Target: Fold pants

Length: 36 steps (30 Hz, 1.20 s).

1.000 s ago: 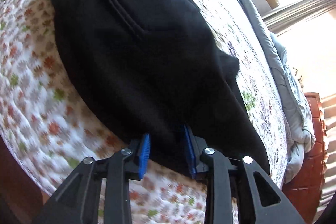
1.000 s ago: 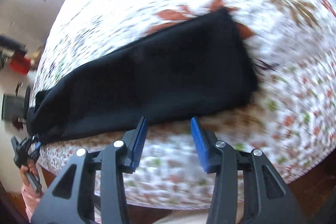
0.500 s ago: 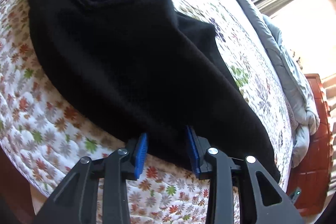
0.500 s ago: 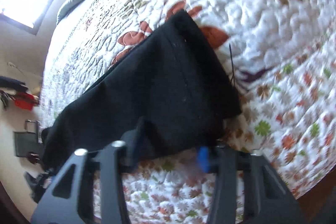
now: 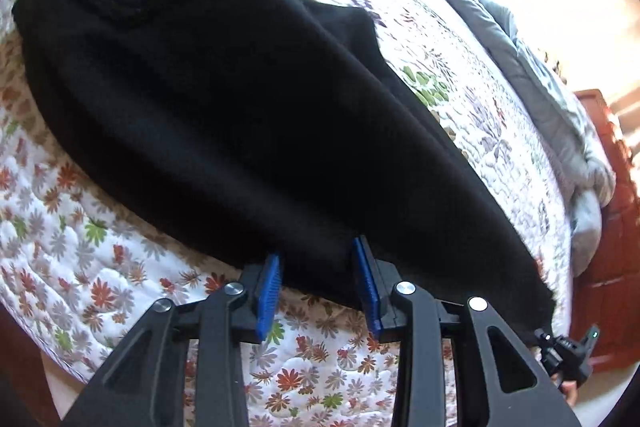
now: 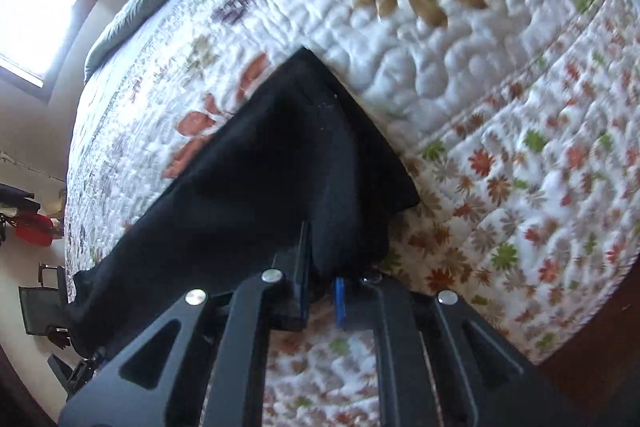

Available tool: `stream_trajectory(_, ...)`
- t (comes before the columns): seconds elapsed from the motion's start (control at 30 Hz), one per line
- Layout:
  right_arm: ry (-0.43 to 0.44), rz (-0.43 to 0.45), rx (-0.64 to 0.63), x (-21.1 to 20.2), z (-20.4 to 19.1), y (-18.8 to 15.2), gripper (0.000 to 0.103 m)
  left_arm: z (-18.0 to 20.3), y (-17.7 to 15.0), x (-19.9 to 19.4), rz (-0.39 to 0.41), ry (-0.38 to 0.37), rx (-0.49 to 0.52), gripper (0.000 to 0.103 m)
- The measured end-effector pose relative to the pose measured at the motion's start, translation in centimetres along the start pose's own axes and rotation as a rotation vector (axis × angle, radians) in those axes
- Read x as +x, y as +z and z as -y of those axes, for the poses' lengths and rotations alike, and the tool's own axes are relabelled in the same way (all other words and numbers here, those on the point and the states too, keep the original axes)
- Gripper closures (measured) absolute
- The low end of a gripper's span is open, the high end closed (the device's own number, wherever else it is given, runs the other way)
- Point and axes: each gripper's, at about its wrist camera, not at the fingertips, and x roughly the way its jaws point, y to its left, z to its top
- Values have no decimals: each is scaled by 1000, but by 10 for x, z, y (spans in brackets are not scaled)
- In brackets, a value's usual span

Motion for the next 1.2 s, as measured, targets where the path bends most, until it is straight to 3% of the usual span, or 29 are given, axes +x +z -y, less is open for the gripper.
stream_trajectory(0.1, -64, 12, -101, -5, -17, -1, 90, 0, 1, -7, -19, -33, -7, 67)
stream_trajectory(0.17, -117, 31, -164, -21, -30, -4, 73, -1, 3, -17, -47, -20, -4, 67)
stream_trajectory(0.23, -240, 93, -210, -50, -44, -8, 61, -1, 3, -25, -69, 17, 28, 67)
stream_trajectory(0.3, -321, 172, -281, -74, -61, -11, 61, 1, 6, -39, -64, -5, 48, 65)
stream_trajectory(0.33, -319, 198, -317, -84, -72, -12, 61, 5, 8, -43, -57, -7, 62, 63)
stream_trajectory(0.4, -186, 198, -405, -97, -104, -17, 59, 15, 14, -49, -33, -2, 106, 55)
stream_trajectory(0.47, -11, 135, -535, -90, -148, -28, 57, 23, 23, -46, -17, -15, 129, 48)
stream_trajectory(0.57, 188, 17, -727, -56, -219, -51, 56, 25, 36, -35, -24, 2, 131, 48)
stream_trajectory(0.67, 257, -65, -888, -12, -281, -70, 58, 15, 43, -30, -1, 83, 145, 48)
stream_trajectory(0.77, 348, -169, -962, 27, -325, -79, 64, -4, 53, -30, 39, 145, 125, 48)
stream_trajectory(0.87, 362, -248, -1032, 57, -358, -88, 63, -23, 60, -16, 6, 188, 110, 48)
stream_trajectory(1.2, 354, -382, -1214, 119, -404, -114, 62, -50, 71, -13, -34, 74, 37, 48)
